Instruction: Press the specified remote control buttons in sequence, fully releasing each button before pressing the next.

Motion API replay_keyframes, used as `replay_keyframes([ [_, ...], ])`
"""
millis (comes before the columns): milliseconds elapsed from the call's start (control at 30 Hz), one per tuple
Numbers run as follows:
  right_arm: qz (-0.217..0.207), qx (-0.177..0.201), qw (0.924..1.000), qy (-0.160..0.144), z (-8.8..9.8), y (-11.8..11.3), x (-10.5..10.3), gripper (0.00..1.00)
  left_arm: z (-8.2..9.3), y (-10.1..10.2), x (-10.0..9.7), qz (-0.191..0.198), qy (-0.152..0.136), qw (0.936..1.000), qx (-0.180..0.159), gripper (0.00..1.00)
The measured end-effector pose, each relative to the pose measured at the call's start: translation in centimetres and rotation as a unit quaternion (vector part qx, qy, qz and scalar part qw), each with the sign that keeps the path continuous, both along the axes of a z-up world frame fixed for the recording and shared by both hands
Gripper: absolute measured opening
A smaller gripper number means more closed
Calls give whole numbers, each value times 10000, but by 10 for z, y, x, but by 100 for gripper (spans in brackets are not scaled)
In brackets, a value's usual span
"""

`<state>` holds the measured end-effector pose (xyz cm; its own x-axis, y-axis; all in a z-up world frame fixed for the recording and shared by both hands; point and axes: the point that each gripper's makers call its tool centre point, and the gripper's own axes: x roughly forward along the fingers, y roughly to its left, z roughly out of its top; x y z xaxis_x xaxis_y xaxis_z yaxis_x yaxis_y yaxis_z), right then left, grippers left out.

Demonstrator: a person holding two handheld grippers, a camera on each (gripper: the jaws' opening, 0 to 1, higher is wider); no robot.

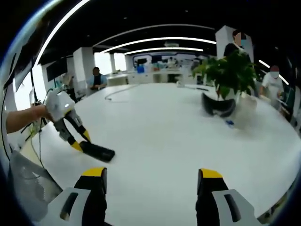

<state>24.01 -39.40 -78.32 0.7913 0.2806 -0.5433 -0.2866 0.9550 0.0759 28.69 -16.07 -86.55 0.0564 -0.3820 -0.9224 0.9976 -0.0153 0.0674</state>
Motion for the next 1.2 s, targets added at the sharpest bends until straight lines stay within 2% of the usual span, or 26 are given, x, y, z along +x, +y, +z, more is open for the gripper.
replay_keyframes([
  [467, 70, -81, 9998, 165, -7, 1, -2, 77, 0, 2, -13, 23, -26, 9999, 108, 23],
  [700, 145, -129, 9995, 247, -10, 3, -4, 76, 0, 3, -22, 9, 55, 9999, 127, 23],
  [1200, 258, -173, 9991, 286, -11, 7, -6, 75, 0, 4, -49, -26, 177, 9997, 161, 23],
])
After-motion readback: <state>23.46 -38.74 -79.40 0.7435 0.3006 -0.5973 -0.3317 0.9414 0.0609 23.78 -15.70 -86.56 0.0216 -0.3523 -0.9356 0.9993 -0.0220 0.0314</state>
